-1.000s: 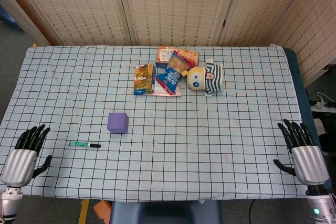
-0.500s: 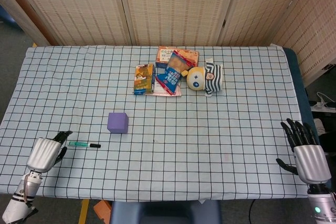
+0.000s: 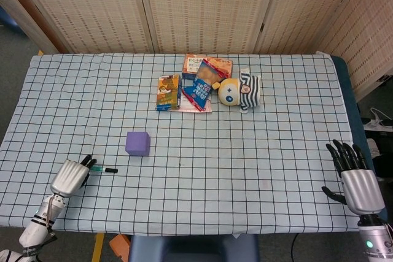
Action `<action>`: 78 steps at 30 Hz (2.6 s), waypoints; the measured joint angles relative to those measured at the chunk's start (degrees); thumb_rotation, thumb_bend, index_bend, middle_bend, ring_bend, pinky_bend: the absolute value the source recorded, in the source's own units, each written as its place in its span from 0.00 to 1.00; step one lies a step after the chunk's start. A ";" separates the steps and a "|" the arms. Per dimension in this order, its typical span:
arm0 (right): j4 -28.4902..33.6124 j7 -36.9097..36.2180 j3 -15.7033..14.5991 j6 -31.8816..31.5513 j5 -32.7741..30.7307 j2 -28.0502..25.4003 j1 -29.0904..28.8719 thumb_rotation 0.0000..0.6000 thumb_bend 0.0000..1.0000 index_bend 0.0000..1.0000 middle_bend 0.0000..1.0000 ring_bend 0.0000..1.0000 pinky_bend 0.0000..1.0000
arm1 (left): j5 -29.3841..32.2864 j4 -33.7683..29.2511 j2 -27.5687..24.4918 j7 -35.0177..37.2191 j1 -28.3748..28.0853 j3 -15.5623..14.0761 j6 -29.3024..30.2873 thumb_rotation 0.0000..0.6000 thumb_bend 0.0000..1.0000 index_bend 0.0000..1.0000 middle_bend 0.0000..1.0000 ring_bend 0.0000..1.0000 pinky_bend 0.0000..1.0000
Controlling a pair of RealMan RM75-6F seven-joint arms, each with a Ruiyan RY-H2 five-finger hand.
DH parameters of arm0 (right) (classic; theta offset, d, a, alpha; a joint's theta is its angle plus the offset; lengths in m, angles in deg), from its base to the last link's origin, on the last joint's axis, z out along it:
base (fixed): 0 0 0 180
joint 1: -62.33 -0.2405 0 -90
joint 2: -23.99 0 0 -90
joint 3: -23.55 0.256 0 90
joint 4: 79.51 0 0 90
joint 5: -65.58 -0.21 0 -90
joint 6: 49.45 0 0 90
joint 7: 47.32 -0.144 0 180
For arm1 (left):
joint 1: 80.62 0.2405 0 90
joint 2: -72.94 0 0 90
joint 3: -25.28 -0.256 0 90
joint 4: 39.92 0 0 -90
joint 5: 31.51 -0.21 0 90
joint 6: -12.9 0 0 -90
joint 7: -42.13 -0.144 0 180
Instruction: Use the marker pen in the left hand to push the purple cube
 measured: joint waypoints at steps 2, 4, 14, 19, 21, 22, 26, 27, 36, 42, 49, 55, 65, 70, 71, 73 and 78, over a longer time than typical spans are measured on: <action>0.17 -0.03 -0.08 0.02 0.07 -0.13 0.02 1.00 0.02 0.00 0.00 0.00 0.00 | -0.33 1.74 1.09 -0.36 -0.25 -0.39 0.16 1.00 0.45 0.40 0.29 0.90 1.00; 0.30 -0.02 -0.17 -0.05 0.21 -0.23 0.07 1.00 0.02 0.00 0.00 0.00 0.00 | -0.43 2.94 1.93 -0.46 -0.48 -0.76 -0.04 1.00 0.45 0.41 0.31 0.90 1.00; 0.81 0.08 -0.46 0.64 0.00 -0.67 0.03 1.00 0.02 0.00 0.00 0.00 0.00 | -0.20 8.39 4.90 0.78 -1.57 -1.33 -0.30 1.00 0.45 0.38 0.35 0.90 1.00; 0.97 0.10 -0.44 0.44 0.00 -0.80 0.14 1.00 0.02 0.00 0.00 0.00 0.00 | -0.05 10.12 5.85 0.96 -1.78 -1.61 -0.18 1.00 0.45 0.39 0.40 0.90 1.00; 0.98 0.05 -0.45 0.39 0.07 -0.81 0.17 1.00 0.01 0.00 0.00 0.00 0.00 | 0.05 10.86 6.24 0.83 -1.84 -1.66 -0.12 1.00 0.46 0.40 0.41 0.90 1.00; 1.00 0.03 -0.47 0.39 0.10 -0.82 0.17 1.00 0.01 0.00 0.00 0.00 0.00 | 0.10 11.21 6.40 0.68 -1.87 -1.67 -0.07 1.00 0.46 0.40 0.41 0.90 1.00; 1.16 -0.12 -0.54 0.45 0.13 -0.97 0.19 1.00 0.02 0.00 0.00 0.00 0.00 | 0.39 12.80 7.20 -0.11 -1.88 -1.73 0.22 1.00 0.46 0.42 0.43 0.89 1.00; 1.18 -0.13 -0.56 0.49 0.13 -1.00 0.20 1.00 0.02 0.00 0.00 0.00 0.00 | 0.45 12.98 7.28 -0.15 -1.88 -1.78 0.24 1.00 0.46 0.42 0.43 0.89 1.00; 1.43 -0.28 -0.78 0.64 0.35 -1.17 0.22 1.00 0.02 0.00 0.00 0.00 0.00 | 0.86 14.14 7.75 -0.42 -1.66 -2.30 0.24 1.00 0.47 0.45 0.46 0.90 1.00; 1.60 -0.32 -0.93 0.78 0.47 -1.27 0.22 1.00 0.02 0.00 0.00 0.00 0.00 | 1.12 15.27 8.31 -0.16 -1.68 -2.42 0.27 1.00 0.47 0.49 0.51 0.90 1.00; 1.75 -0.41 -0.98 0.79 0.52 -1.41 0.27 1.00 0.02 0.00 0.00 0.00 0.00 | 1.24 16.78 9.10 0.07 -1.51 -2.45 1.17 1.00 0.49 0.57 0.60 0.90 1.00; 1.80 -0.45 -1.10 0.84 0.67 -1.47 0.29 1.00 0.02 0.00 0.00 0.00 0.00 | 1.33 17.65 9.65 1.06 -1.22 -2.12 3.43 1.00 0.57 0.69 0.73 0.90 1.00; 1.90 -0.47 -1.21 1.17 0.72 -1.54 0.19 1.00 0.02 0.00 0.00 0.00 0.00 | 0.84 18.94 10.61 6.82 -0.67 -0.71 11.14 1.00 0.66 0.82 0.88 0.92 1.00; 1.99 -0.51 -1.28 1.31 0.84 -1.57 0.11 1.00 0.02 0.00 0.00 0.00 0.00 | 2.21 20.28 10.34 11.83 -2.96 2.40 12.22 1.00 0.67 0.82 0.89 0.92 1.00; 2.00 -0.50 -1.27 1.29 0.83 -1.58 0.12 1.00 0.02 0.00 0.00 0.00 0.00 | 2.43 20.82 10.16 12.45 -4.07 2.91 11.92 1.00 0.67 0.83 0.89 0.92 1.00; 2.03 -0.47 -1.23 1.22 0.75 -1.61 0.16 1.00 0.02 0.00 0.00 0.00 0.00 | 2.51 22.04 10.04 12.52 -5.49 3.30 11.42 1.00 0.67 0.83 0.89 0.92 1.00; 2.04 -0.44 -1.06 1.03 0.51 -1.65 0.24 1.00 0.02 0.00 0.00 0.00 0.00 | 2.55 26.62 10.63 11.58 -8.54 3.51 7.98 1.00 0.68 0.83 0.89 0.92 1.00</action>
